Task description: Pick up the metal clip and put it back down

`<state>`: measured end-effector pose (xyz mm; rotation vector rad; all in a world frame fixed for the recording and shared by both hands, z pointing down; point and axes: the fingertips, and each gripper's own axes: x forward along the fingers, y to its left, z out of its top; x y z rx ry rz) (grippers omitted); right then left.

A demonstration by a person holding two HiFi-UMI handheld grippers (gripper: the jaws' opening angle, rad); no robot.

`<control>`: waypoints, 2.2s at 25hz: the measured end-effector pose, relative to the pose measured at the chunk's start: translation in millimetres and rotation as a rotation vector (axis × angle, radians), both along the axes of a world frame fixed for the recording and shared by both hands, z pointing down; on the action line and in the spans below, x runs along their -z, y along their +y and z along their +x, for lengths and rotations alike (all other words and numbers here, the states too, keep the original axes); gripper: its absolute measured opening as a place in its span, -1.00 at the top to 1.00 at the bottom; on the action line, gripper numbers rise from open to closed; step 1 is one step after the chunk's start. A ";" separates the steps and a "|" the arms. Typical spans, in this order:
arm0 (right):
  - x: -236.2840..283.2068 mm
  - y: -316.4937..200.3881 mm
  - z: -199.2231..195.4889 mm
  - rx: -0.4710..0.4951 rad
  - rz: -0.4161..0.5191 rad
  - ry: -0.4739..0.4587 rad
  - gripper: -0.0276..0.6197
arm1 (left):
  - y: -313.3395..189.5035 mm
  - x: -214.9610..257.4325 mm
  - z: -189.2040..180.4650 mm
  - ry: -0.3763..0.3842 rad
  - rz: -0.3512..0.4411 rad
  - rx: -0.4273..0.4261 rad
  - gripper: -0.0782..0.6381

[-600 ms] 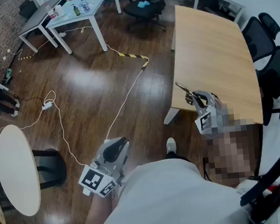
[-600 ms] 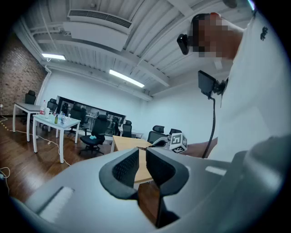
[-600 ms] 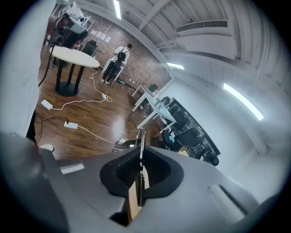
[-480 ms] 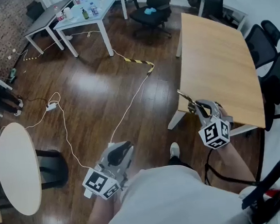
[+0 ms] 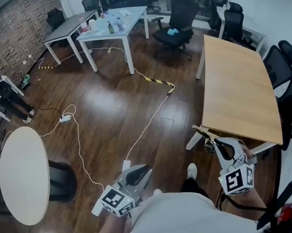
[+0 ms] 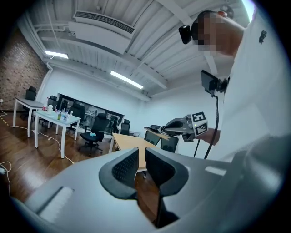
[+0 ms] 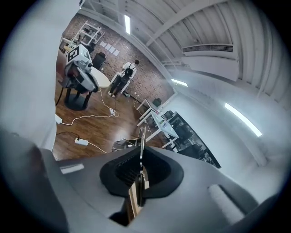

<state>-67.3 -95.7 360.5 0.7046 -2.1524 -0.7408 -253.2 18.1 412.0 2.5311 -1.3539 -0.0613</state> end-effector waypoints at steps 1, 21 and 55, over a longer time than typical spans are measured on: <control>1.5 3.8 0.0 -0.001 0.002 -0.003 0.91 | 0.3 -0.5 0.8 -0.008 0.006 -0.005 0.70; -64.2 -107.7 74.9 -0.119 -0.032 0.041 0.91 | -62.4 10.0 33.7 -0.033 0.026 -0.037 0.70; -300.5 -339.9 164.0 -0.138 -0.236 0.114 0.78 | -171.1 46.0 105.9 -0.164 -0.149 0.047 0.69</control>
